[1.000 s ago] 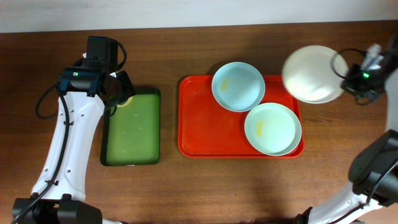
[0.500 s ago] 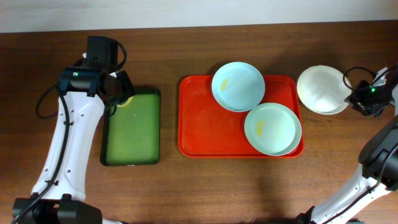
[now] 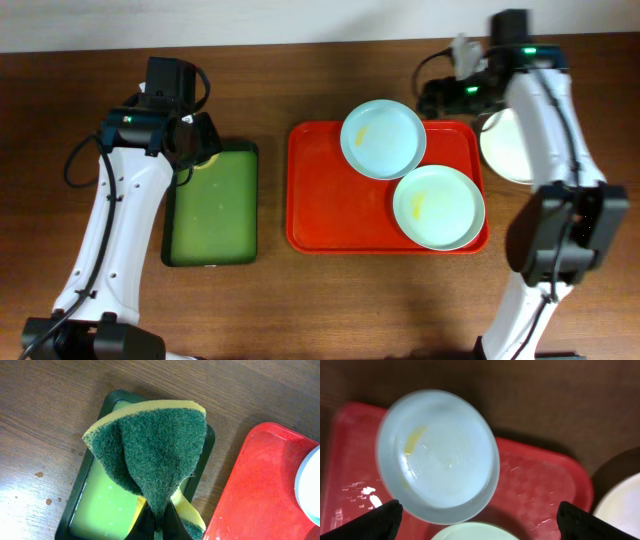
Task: Clean dirty plates on tray and stack at the side
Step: 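Grasp the light blue plate rim with the right gripper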
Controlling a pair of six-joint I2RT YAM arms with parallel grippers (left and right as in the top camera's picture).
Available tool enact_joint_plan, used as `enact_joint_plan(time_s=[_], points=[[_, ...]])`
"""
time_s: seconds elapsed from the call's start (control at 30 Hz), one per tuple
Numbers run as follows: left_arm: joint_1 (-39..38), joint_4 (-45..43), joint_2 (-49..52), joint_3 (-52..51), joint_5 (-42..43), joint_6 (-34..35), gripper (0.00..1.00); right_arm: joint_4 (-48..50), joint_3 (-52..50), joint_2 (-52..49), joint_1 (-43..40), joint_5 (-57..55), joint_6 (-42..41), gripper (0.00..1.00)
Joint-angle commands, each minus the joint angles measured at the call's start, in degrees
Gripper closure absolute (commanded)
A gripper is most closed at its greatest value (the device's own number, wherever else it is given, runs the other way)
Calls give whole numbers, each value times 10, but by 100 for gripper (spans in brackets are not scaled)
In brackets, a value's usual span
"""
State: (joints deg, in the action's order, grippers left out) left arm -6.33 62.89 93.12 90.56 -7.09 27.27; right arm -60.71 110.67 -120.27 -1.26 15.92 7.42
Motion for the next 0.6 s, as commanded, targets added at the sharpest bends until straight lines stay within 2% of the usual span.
enact_joint_plan(time_s=[0.0, 0.1, 0.17, 0.27, 0.4, 0.57], points=[[-7, -3, 1, 2, -6, 5, 100, -28, -5, -44, 29, -134, -149, 1], [-13, -6, 2, 2, -6, 5, 100, -54, -5, -69, 44, -106, -220, 12], [-13, -12, 7, 2, -6, 5, 100, -56, -6, -80, 54, -99, -236, 15], [-18, -12, 20, 2, -7, 5, 100, -73, -7, -85, 58, -103, -249, 28], [-27, -13, 32, 2, -6, 5, 100, -54, -28, -85, 57, -106, -272, 38], [-33, -12, 32, 2, -6, 5, 100, 12, -97, -85, 57, -100, -330, 43]])
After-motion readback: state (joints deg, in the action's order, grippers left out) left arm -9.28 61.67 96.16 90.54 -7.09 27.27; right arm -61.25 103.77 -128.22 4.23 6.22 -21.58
